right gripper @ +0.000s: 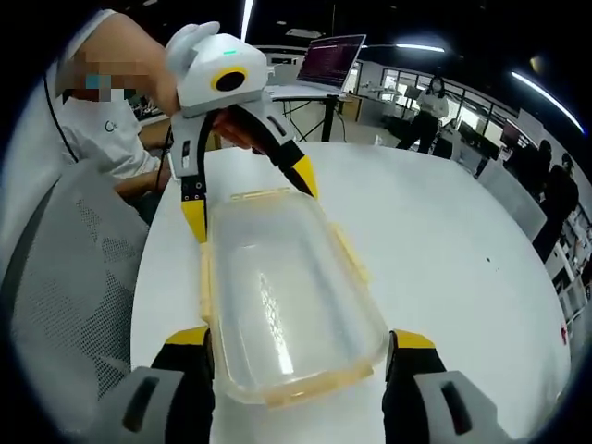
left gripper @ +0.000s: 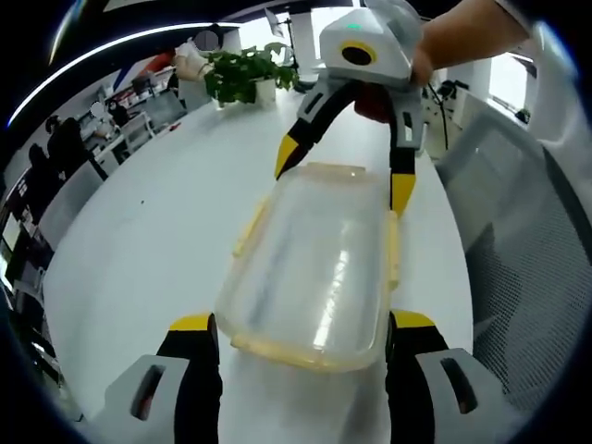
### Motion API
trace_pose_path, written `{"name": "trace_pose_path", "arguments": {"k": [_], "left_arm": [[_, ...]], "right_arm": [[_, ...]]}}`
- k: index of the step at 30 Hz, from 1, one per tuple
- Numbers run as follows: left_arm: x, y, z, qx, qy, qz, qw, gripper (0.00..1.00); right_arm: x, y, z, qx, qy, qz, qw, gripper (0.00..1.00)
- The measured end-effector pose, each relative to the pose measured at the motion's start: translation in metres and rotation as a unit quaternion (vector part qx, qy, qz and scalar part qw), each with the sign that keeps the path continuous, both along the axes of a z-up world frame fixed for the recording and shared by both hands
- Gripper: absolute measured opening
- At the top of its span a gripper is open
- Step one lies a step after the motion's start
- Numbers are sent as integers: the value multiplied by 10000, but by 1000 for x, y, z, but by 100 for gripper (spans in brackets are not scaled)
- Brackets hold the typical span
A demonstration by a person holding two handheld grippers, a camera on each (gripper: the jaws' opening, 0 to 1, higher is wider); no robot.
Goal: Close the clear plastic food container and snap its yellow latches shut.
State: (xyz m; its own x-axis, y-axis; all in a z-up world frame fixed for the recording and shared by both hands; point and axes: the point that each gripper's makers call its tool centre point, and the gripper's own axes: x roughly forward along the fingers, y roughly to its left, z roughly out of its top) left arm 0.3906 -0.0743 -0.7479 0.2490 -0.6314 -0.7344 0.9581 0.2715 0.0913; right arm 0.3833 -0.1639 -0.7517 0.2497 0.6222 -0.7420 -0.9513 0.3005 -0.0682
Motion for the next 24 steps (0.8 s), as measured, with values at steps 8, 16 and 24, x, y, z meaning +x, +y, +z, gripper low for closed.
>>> {"name": "trace_pose_path", "arguments": {"k": [8, 16, 24], "left_arm": [[12, 0, 0, -15, -6, 25, 10000, 71], [27, -1, 0, 17, -5, 20, 10000, 71], [42, -3, 0, 8, -4, 15, 10000, 71]], "right_arm": [[12, 0, 0, 17, -8, 19, 10000, 75], [27, -1, 1, 20, -18, 10, 10000, 75], [41, -3, 1, 7, -14, 3, 10000, 75]]}}
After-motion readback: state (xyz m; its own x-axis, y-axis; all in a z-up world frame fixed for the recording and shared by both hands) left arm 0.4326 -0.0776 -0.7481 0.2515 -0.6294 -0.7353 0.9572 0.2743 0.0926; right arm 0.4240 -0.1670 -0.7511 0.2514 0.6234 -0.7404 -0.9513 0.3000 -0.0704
